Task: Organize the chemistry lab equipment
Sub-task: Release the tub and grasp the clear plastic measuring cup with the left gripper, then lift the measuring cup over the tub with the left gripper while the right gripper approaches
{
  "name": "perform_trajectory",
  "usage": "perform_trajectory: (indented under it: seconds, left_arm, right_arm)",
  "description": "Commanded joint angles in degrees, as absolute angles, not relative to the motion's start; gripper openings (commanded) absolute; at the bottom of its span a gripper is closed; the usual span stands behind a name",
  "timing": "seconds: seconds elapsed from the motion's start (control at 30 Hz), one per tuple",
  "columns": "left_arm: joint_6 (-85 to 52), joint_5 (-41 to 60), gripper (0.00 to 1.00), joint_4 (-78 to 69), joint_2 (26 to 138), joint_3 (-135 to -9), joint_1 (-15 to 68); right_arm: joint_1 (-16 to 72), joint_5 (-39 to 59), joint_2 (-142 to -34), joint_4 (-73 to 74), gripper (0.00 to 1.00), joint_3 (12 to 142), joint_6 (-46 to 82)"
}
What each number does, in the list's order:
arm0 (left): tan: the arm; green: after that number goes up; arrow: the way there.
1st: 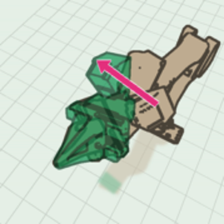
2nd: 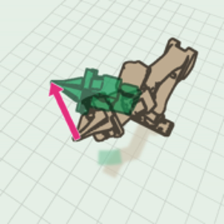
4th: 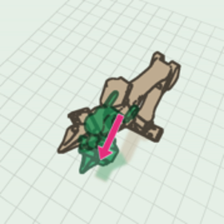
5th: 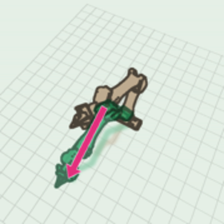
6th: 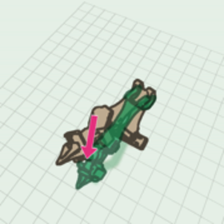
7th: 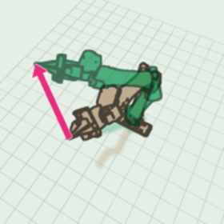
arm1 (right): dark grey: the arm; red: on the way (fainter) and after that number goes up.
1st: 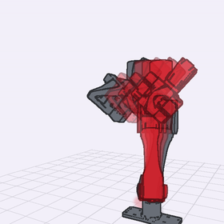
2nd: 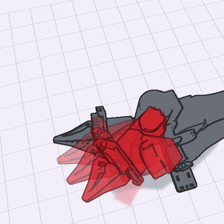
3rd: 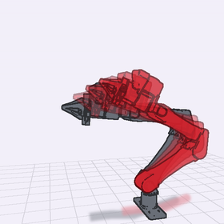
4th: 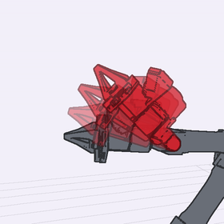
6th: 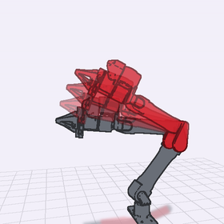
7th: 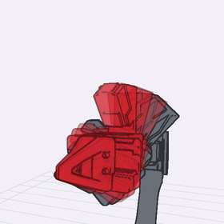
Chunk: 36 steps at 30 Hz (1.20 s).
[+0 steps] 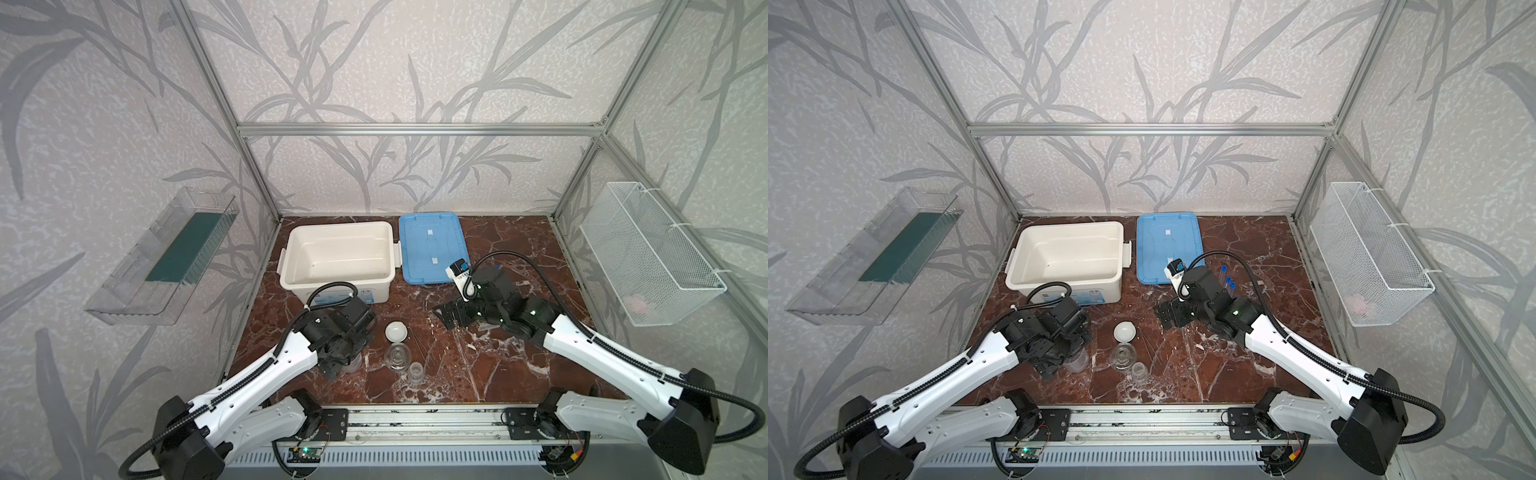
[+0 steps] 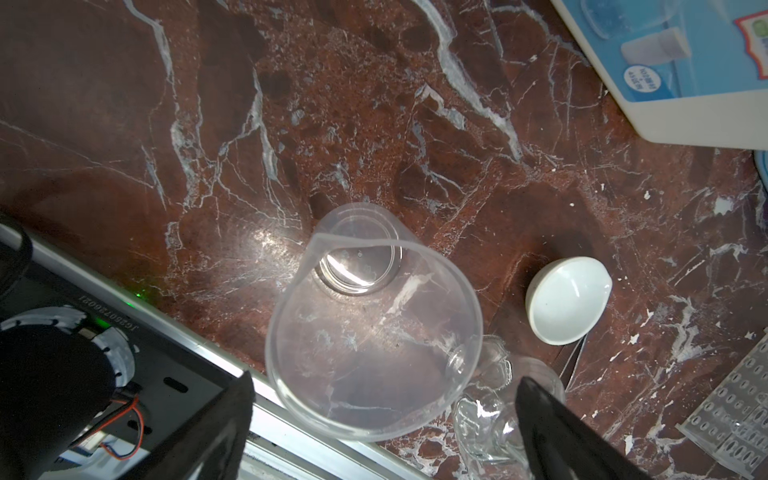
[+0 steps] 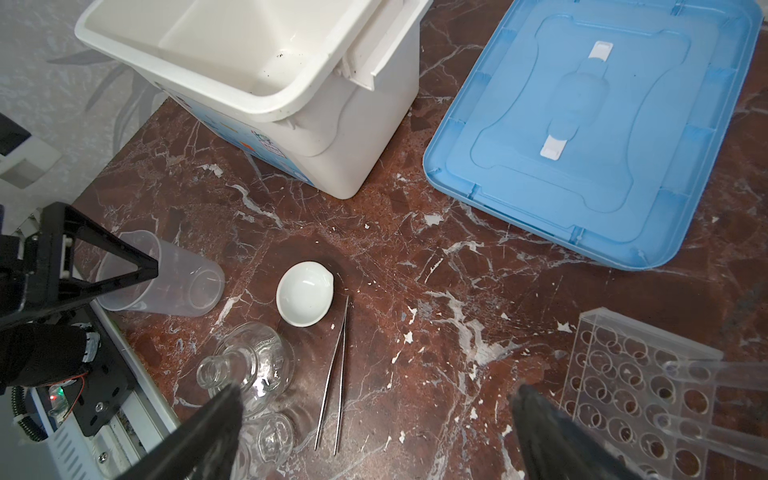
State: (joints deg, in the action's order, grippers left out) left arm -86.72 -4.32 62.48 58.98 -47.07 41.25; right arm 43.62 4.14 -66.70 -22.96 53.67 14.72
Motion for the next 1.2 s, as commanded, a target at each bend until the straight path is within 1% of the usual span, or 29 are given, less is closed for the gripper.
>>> perform_trajectory:
  seconds: [0.0,0.27,0.53,0.67,0.73,0.8,0.9,1.0,1.17]
  left_arm:
    - [-88.2,-5.5,0.99,62.0,60.5,-45.9,41.4]
    - [-87.5,-11.3,0.97,61.4,61.8,-44.3,41.1]
    - [-87.2,-10.7,0.83,60.9,62.9,-43.4,40.8]
    - [-87.4,-10.7,0.82,60.6,62.4,-43.3,40.8]
    - [-87.5,-10.3,0.78,60.8,62.3,-43.3,40.7]
    - [-87.3,-10.0,0.77,61.2,62.3,-43.5,40.8]
    - [-86.4,-10.3,0.77,62.9,62.2,-45.2,40.8]
    - [-85.8,-10.9,0.73,64.8,62.3,-47.1,40.8]
    - [-84.1,-12.5,0.72,67.8,62.1,-50.8,41.1]
  right_arm:
    - [44.0,4.6,-67.1,-21.7,0.99,52.9,15.0]
    - [44.0,4.5,-67.2,-21.8,0.99,52.9,14.8]
    - [44.0,4.4,-67.0,-21.8,0.99,52.5,14.9]
    - [44.0,4.2,-66.7,-21.8,0.99,52.4,14.9]
    - [44.1,4.1,-66.5,-21.7,0.99,52.3,14.9]
    - [44.0,4.1,-66.4,-21.8,0.99,52.2,14.8]
    - [44.0,4.0,-66.4,-21.7,0.99,52.3,14.7]
    - [44.0,4.1,-66.5,-21.7,0.99,52.4,14.6]
    - [44.0,4.2,-66.6,-21.9,0.99,52.9,14.4]
